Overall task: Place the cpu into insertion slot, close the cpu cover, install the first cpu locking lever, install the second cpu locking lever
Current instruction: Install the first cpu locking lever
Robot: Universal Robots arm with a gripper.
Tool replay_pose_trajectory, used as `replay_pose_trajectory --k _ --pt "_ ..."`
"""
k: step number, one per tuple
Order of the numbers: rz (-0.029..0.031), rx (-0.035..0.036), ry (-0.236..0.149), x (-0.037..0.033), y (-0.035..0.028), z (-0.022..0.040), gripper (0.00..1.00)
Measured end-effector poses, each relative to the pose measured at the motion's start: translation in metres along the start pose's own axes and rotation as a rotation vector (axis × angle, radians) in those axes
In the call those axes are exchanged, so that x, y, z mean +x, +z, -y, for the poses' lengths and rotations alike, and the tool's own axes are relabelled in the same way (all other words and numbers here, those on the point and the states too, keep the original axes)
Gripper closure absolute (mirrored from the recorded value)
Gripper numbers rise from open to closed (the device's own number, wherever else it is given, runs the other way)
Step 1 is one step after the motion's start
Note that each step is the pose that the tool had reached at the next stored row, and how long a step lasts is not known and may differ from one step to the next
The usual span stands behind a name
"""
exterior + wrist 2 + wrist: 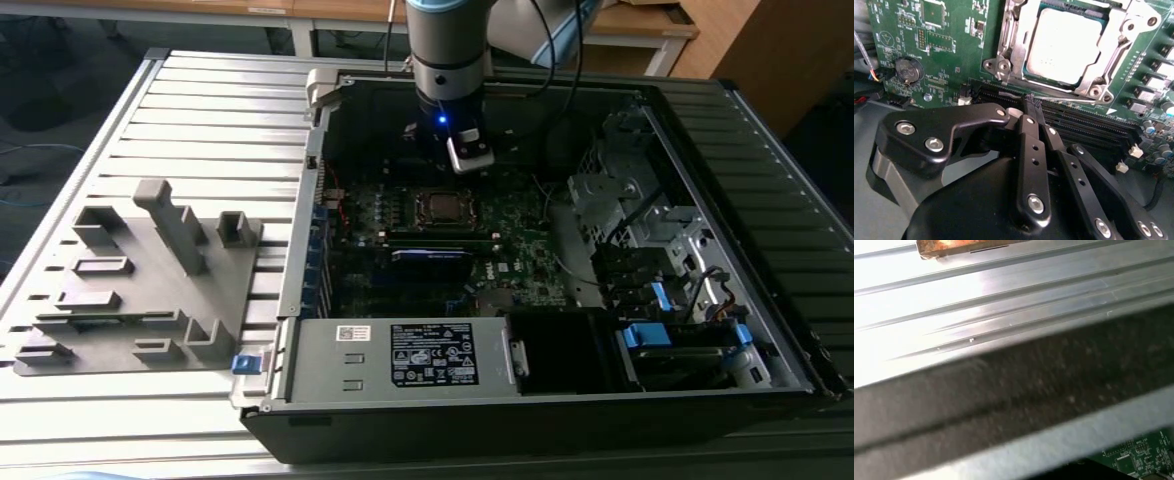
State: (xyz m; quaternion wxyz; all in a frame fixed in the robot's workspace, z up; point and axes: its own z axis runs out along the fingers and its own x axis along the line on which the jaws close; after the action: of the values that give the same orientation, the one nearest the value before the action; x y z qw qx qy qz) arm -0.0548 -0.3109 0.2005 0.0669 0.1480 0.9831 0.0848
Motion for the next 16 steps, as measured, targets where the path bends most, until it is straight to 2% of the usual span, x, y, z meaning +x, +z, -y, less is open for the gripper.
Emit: replay_pose_trajectory --k 2,3,10,16 --pt "0.0003 -0.0001 0.000 0.0000 0.0000 -0.0001 0.89" --pt "0.0024 -0.0008 0.000 0.0001 0.0002 -0.0001 0.89" --pt "0.0215 -0.0070 -0.003 0.0000 0.0009 0.0006 0.89" --pt "0.0228 -0.0074 -0.004 0.0001 0.0009 0.0009 0.89"
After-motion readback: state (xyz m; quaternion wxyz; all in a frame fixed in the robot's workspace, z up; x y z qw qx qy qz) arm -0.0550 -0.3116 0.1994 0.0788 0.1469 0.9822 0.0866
